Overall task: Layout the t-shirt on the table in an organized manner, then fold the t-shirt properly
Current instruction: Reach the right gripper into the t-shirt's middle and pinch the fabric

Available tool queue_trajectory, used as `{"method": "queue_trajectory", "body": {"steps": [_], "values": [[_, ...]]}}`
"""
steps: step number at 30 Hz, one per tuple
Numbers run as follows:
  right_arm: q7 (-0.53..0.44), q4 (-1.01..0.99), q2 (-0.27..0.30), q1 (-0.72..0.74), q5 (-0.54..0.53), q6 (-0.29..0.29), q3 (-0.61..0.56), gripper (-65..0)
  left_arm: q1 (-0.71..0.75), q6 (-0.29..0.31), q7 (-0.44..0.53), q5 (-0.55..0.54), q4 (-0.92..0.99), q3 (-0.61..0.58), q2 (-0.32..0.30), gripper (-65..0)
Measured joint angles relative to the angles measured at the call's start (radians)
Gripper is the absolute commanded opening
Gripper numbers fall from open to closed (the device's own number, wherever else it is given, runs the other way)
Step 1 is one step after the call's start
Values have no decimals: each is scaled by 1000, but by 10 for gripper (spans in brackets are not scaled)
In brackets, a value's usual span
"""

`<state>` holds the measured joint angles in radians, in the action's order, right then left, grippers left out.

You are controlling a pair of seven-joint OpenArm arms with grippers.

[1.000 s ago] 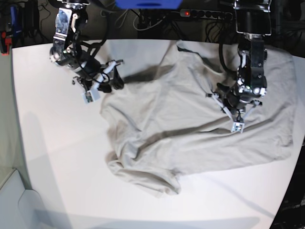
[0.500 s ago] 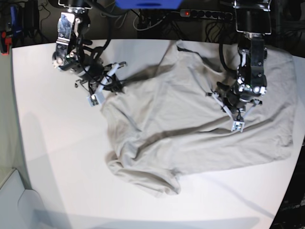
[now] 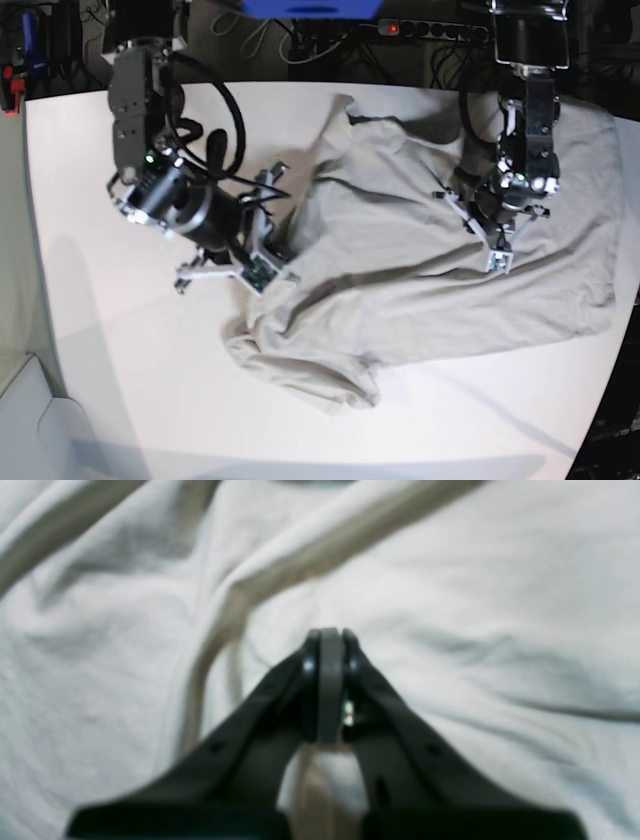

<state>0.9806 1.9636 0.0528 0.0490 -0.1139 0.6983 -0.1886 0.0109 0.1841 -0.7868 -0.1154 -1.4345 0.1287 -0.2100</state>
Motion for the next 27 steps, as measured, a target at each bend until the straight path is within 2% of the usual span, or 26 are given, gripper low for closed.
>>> {"method": "queue_trajectory", "body": {"steps": [2,4,6,10,14,17,20,22,27], "values": [[8,-6,0,55,1,0,-72,-650,6,0,6,0,-1,1,0,-649],[2,-47,-11,107,62,0,-161,-650,11,0,0,0,-13,1,0,-649],[-1,-135,-48,154,137,1,-234,-650,16,0,-11,1,-21,0,1,-649],[-10,-340,-87,240,188,2,-348,-650,39,0,5,-3,-37,3,2,-649],[-120,-579,-152,323,189,2,-370,-650,63,0,3,0,-60,4,2,-649],[-158,-743,-201,388,194,2,-369,-650,85,0,8,-5,-77,5,2,-649],[-167,-820,-203,412,193,1,-370,-650,83,0,2,-4,-78,5,2,-649],[-158,-821,-193,410,196,1,-366,-599,83,0,2,-3,-77,5,2,-649],[-158,-811,-195,413,189,1,-365,-373,89,0,6,-5,-79,5,2,-649]]}}
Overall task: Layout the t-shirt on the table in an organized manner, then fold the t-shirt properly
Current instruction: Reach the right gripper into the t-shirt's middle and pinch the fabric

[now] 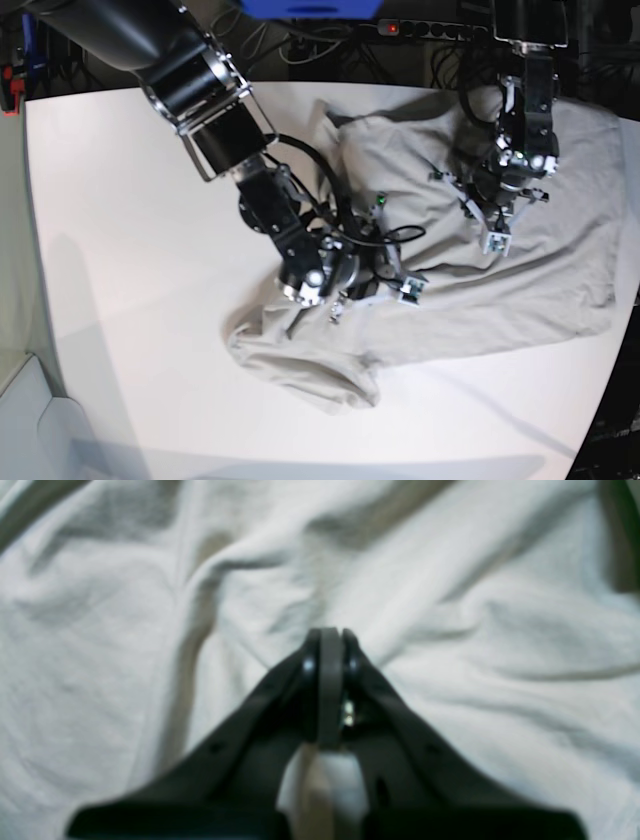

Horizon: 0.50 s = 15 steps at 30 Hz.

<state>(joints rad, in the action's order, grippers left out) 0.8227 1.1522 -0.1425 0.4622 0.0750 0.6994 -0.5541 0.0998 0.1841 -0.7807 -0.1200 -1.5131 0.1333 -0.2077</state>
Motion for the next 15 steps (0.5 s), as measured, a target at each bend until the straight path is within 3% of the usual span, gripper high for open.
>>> {"method": "queue_trajectory", "body": {"steps": [2,7,15], "values": [[11,82,-3,-18,0,1,24,-336,0,0,-2,0,-1,0,0,-649],[3,384,-4,-91,-2,-1,150,-333,-3,0,-5,0,0,-1,-5,-649],[47,464,117,-259,5,0,316,-336,-3,0,-5,1,0,0,-8,-649]]}}
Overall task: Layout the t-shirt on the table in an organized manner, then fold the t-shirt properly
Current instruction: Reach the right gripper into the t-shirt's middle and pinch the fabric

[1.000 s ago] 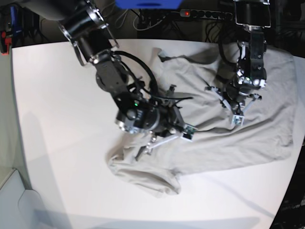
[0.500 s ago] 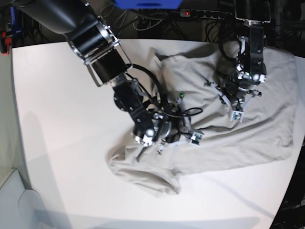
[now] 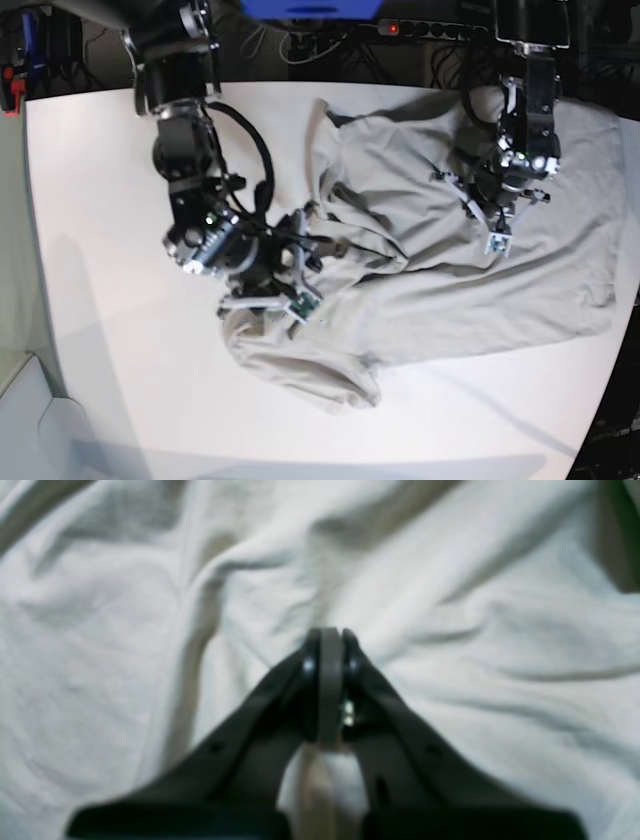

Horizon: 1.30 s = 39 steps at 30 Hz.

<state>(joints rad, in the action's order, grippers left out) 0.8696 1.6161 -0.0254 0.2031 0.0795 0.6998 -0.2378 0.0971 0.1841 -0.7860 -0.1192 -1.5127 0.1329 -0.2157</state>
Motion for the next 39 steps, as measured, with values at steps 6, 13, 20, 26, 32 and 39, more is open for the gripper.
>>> {"method": "queue_trajectory", "body": {"steps": [6,13,20,26,32,39], "values": [[-117,-60,-2,-99,-6,-1,49,-336,-18,0,-10,3,8,0,0,-649],[-135,-136,-2,-108,-1,-1,50,-336,-18,0,-10,7,8,0,0,-649],[-138,-135,-6,-107,-1,-1,52,-336,-17,0,-10,7,8,0,3,-649],[-138,-135,-39,-108,-5,-1,47,-336,-20,0,-11,6,8,0,3,-649],[-157,-135,-72,-127,2,-1,46,-336,-21,0,-13,6,9,0,3,-649],[-206,-230,-71,-119,2,-1,48,-356,-23,0,-18,7,9,0,3,-649]]}}
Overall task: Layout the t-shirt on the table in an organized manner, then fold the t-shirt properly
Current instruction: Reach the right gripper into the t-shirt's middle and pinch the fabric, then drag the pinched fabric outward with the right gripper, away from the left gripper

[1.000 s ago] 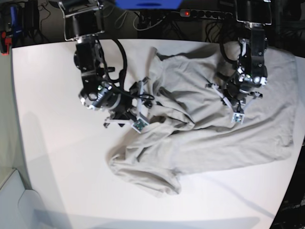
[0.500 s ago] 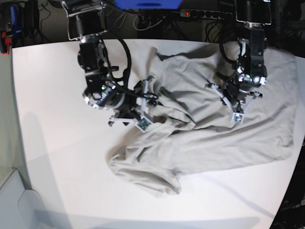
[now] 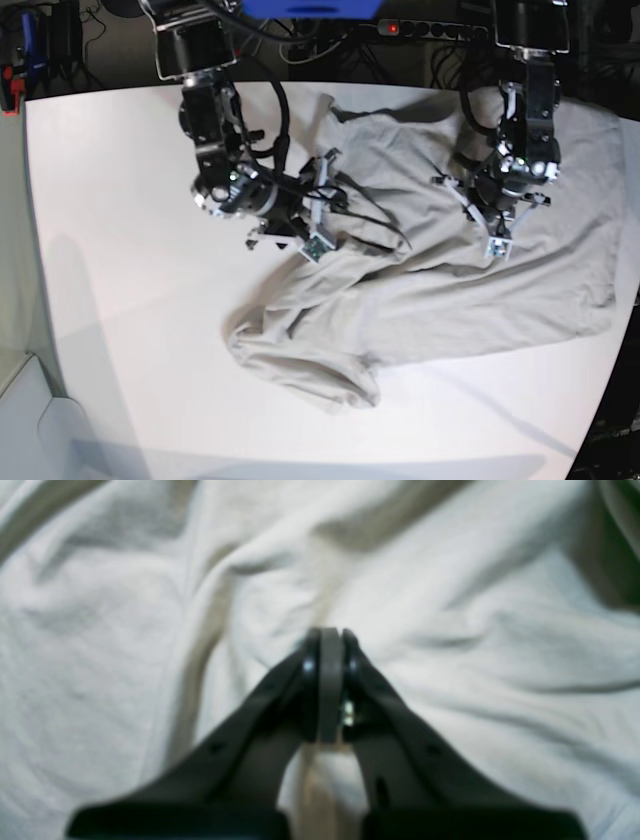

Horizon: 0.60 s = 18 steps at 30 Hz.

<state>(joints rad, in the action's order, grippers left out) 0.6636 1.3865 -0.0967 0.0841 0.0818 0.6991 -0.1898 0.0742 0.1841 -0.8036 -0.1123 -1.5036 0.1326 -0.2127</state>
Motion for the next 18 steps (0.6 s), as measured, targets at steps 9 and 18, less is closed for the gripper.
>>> {"method": "queue_trajectory", "body": {"steps": [9,18], "values": [[-45,-46,0,18,-3,0,0,-529,0,0,1,0,0,0,0,-649],[-29,31,3,65,6,0,4,-650,-8,0,-4,1,4,-3,2,-649]]}}
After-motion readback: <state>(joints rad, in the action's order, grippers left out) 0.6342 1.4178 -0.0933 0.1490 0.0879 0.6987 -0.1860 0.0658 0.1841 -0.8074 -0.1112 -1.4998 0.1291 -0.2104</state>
